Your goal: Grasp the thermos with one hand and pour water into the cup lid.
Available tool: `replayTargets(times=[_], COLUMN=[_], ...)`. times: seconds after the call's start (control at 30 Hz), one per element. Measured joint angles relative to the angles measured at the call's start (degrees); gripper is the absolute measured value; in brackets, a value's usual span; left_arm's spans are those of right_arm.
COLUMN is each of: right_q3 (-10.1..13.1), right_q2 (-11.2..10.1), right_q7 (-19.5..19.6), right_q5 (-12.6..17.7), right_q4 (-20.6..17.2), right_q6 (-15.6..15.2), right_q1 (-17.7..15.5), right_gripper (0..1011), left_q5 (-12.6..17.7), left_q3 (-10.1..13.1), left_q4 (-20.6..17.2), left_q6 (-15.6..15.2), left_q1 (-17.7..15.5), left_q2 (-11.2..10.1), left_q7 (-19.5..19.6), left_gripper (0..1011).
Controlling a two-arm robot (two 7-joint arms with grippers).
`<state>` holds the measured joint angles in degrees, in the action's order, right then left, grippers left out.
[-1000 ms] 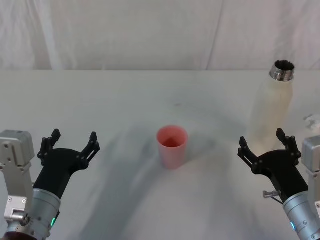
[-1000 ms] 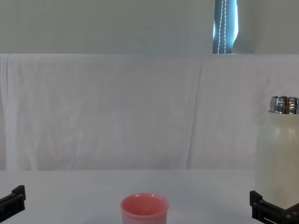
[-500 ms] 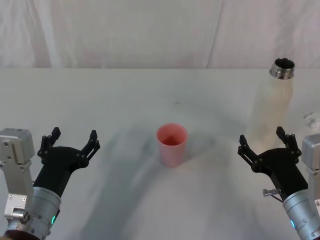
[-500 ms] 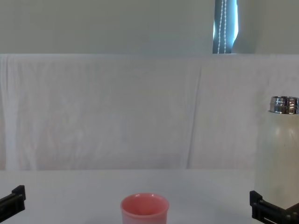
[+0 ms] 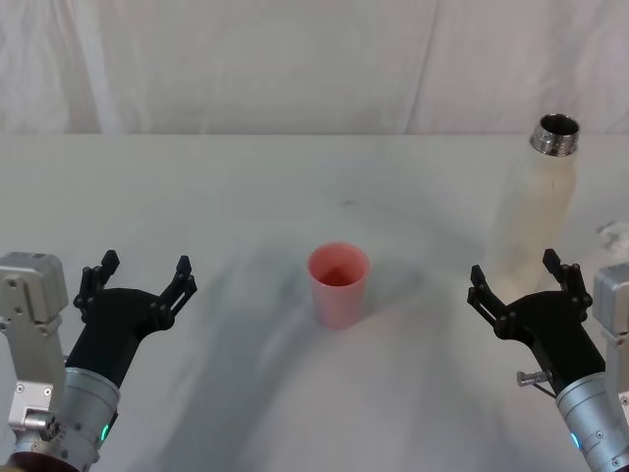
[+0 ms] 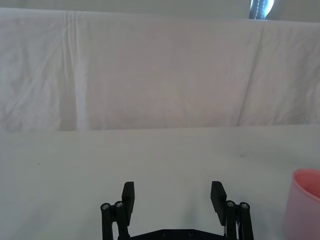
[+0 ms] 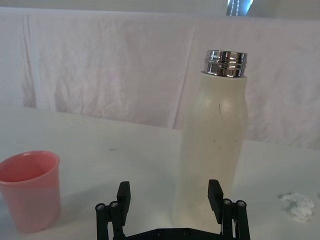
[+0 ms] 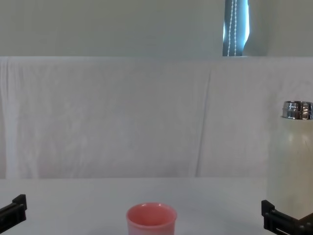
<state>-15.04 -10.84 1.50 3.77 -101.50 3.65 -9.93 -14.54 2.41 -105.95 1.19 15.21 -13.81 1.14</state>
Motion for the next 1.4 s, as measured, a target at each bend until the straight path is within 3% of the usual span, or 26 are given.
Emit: replayTargets(times=[0.27, 0.87, 1.4], right_q3=[0.13, 5.32, 6.90], right_q2=[0.11, 4.88, 6.28], right_q7=[-0.07, -3.36, -5.77], right_q5=[0.02, 3.76, 1.50], right_q4=[0.00, 3.92, 8.03], right_q6=[0.00, 1.32, 1.69], right_q1=[0.00, 2.93, 6.41], right_gripper=[1001, 1001, 1001], left_q5=[0.00, 0.00, 0.00], left_q3=[0.00, 0.00, 0.00], left_q4=[0.00, 0.00, 0.00], left_q6=[0.00, 0.00, 0.00], left_q1=[0.00, 0.00, 0.00], left_q2=[0.00, 0.00, 0.00], left_q7=[0.00, 0.00, 0.00], left_gripper=[1001, 1001, 1001])
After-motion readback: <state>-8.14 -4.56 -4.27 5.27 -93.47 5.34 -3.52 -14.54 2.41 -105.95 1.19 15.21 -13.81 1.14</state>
